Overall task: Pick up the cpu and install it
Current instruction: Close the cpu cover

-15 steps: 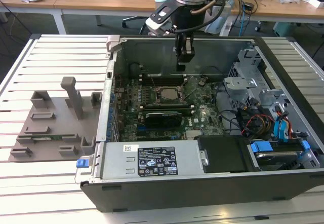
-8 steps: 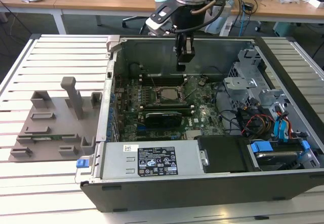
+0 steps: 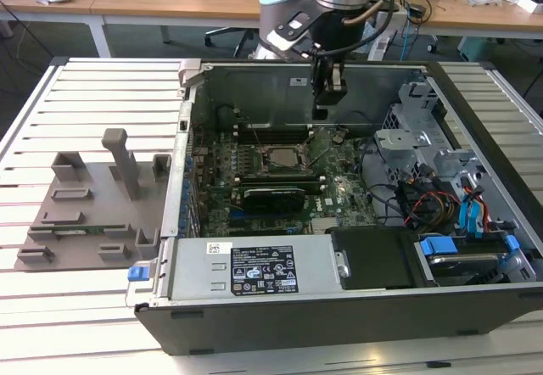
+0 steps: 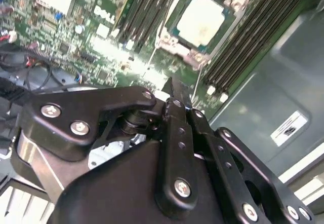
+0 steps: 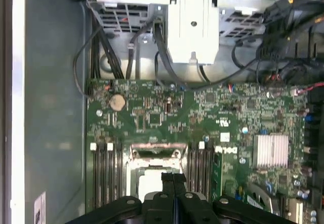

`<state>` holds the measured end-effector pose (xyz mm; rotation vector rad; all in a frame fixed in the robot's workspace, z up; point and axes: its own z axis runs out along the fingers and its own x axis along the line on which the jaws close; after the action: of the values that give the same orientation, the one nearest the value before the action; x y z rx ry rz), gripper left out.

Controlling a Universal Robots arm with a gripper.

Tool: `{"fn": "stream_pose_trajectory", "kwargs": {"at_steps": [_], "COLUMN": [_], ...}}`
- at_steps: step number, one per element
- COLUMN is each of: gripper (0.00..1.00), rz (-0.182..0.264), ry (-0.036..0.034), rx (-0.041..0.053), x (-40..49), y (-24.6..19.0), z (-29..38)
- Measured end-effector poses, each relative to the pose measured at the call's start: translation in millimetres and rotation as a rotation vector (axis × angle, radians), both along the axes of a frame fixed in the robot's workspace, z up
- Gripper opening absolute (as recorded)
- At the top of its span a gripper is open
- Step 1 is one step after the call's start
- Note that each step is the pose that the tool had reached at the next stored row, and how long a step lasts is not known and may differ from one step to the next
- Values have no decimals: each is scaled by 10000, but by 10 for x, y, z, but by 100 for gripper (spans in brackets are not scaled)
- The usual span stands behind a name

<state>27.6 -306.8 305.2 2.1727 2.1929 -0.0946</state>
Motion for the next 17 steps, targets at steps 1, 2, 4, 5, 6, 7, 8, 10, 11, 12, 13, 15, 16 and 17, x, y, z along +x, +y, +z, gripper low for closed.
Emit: {"fn": "stream_pose_trajectory", "kwargs": {"at_steps": [1,2,4,5,6,7,8,10,11,12,13,15,16,17], "gripper": [11,11,11,11,11,11,11,11,11,11,11,11,11,11], "rz": [1,1,0,-1,1,1,0,4,6,6,7,12,14,14], "ry": [8,22,32,35,42,46,51,58,60,62,62,63,63,64], "rx": [1,2,1,1,1,1,2,2,-1,-1,0,0,-1,-1], "x": [57,99,149,167,197,222,247,286,302,313,323,333,335,338], "y": [4,8,11,13,17,21,27,49,60,69,80,91,92,92], "z": [-28,-77,-138,-153,-172,-189,-208,-258,-283,-301,-326,-368,-386,-433]}}
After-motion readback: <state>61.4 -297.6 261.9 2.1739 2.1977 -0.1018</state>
